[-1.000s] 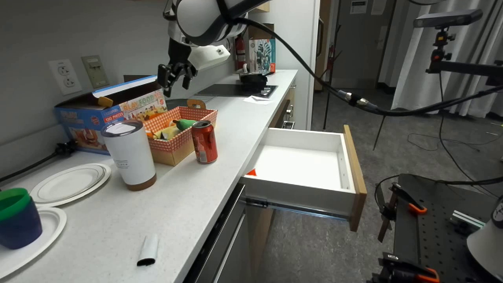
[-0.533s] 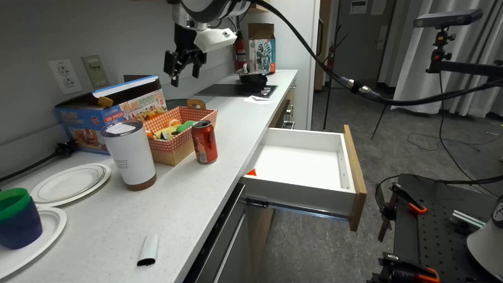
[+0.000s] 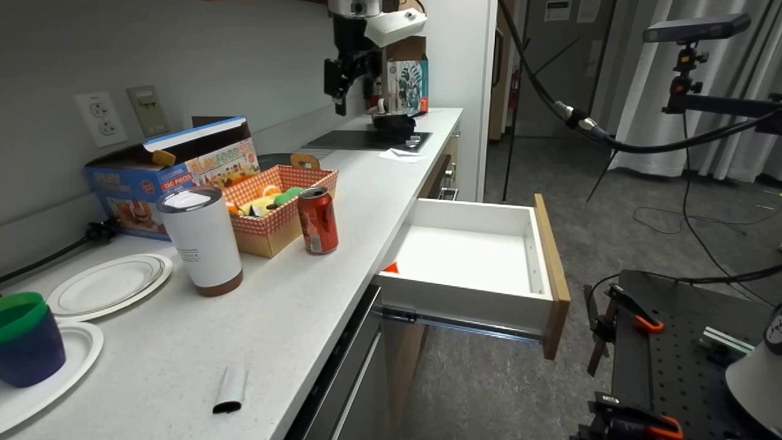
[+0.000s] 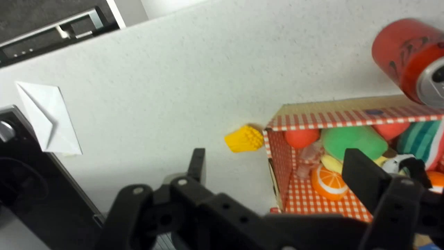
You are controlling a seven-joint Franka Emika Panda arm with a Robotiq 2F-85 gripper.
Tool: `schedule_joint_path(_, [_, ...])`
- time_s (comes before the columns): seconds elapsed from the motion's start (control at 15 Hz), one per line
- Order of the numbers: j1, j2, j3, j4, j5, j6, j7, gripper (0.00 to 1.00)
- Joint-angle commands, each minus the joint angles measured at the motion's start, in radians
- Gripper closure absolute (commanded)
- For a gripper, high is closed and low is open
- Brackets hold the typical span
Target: Pick up the green plush toy from the drawer and put it on the counter
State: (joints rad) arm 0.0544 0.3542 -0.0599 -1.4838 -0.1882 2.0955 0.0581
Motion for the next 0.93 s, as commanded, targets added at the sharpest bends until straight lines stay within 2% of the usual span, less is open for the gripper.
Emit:
schedule_joint_path(0.0, [-0.053,-0.128,-0.011,-0.23,0.015,0.045,-0.006,0.0])
schedule_joint_path(0.47, [-0.148,-0.29,-0.054,-0.568,0.071,0.145,-0.005,0.0])
schedule_joint_path(0.87, [-0.207,-0.413,-0.108,-0.78,0.115,0.153,-0.002,0.0])
